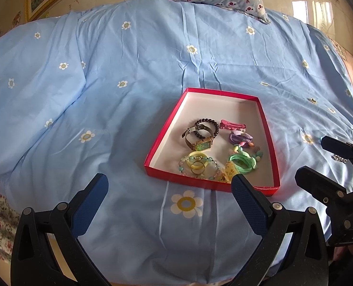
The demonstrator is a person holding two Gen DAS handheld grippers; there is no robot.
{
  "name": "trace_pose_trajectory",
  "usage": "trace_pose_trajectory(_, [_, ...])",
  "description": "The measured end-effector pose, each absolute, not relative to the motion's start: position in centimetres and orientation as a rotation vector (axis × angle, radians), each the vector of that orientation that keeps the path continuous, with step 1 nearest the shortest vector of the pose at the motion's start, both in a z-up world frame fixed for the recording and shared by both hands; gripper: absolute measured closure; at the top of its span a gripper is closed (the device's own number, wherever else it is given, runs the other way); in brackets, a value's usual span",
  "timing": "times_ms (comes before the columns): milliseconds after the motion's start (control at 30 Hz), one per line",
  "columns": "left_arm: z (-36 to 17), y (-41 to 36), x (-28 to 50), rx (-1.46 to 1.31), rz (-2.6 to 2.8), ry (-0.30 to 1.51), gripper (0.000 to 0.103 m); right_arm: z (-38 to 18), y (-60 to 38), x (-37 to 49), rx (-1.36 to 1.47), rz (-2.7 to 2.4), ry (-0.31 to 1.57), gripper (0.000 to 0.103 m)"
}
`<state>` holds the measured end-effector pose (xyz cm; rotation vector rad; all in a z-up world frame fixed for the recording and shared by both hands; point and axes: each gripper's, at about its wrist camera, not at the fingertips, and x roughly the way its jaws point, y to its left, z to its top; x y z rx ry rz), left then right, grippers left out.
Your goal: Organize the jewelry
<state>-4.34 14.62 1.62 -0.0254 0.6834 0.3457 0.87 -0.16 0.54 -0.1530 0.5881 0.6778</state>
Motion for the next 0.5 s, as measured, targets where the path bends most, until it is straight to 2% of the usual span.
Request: trace_pose_trajectory(500, [1.49, 14.75, -3.78, -0.028, 0.343, 0.690, 0.000, 0.21, -0.18, 1.50, -0.148, 0.680, 0.603, 0.000])
